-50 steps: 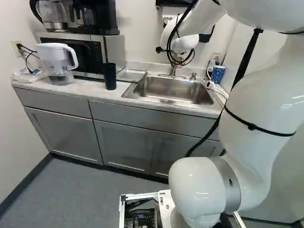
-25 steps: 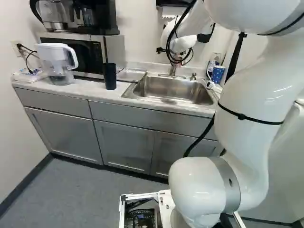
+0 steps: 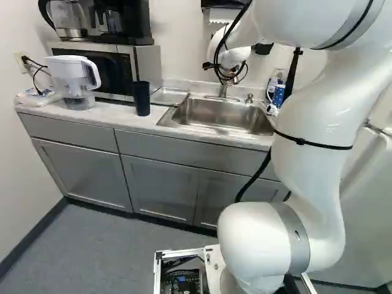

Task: Rinse the cup and place it in the tray

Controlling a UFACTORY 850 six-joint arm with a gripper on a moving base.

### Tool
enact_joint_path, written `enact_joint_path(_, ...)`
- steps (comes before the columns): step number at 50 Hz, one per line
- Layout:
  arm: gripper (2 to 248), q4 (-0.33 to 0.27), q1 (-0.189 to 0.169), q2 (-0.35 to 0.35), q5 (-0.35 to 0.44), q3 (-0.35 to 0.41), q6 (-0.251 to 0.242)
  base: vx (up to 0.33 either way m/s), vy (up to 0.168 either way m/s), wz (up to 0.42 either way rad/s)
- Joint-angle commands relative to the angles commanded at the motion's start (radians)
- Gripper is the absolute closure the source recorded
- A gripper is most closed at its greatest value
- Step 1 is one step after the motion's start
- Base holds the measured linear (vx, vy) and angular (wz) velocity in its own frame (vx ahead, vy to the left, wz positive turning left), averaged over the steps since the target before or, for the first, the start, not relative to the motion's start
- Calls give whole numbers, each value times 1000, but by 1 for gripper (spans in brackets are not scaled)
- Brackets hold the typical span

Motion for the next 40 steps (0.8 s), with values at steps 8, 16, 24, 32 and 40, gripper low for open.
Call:
enact_joint_path(8,3,0,0,-30,0,-34,0,0,0,0)
enact_joint_path(16,3,0,1,-60,13,-69,0,0,0,0)
enact_joint_path(24,3,0,2,-91,36,-104,0,0,0,0)
enact_joint_path(32,3,0,3,-118,62,-137,0,0,0,0)
enact_joint_path(40,3,0,4,-128,73,-148,0,0,0,0)
